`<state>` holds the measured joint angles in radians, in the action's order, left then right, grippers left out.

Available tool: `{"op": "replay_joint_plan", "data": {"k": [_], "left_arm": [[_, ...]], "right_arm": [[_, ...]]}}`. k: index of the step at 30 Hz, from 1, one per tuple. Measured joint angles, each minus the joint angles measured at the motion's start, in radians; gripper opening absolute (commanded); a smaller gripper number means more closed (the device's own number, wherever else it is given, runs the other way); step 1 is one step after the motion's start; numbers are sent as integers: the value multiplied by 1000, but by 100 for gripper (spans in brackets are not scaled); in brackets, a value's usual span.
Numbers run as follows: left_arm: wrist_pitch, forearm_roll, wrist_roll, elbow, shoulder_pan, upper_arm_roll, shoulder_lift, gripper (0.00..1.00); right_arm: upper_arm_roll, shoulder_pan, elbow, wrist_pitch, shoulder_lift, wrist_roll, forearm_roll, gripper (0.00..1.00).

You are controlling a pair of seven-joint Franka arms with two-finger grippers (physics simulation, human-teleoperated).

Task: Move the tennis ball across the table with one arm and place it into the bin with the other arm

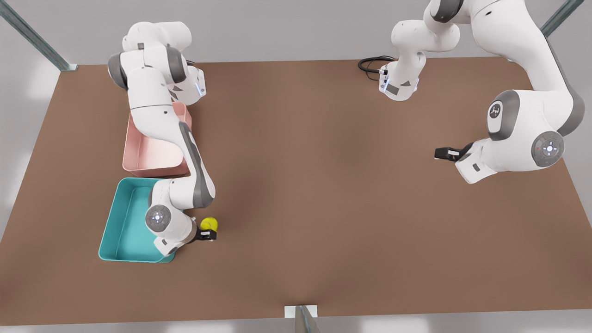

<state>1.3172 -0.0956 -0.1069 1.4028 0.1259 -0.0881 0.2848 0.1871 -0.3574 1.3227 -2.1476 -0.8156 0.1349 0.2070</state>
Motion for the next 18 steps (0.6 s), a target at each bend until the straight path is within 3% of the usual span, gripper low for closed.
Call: {"op": "replay_joint_plan", "data": {"k": [10, 18], "left_arm": [[-9, -2, 160, -1, -9, -1, 6, 100], [-10, -16, 235, 0, -20, -1, 9, 100]], "right_arm": [[1, -40, 186, -98, 44, 44, -4, 100], [1, -51, 234, -131, 52, 62, -6, 100]]}}
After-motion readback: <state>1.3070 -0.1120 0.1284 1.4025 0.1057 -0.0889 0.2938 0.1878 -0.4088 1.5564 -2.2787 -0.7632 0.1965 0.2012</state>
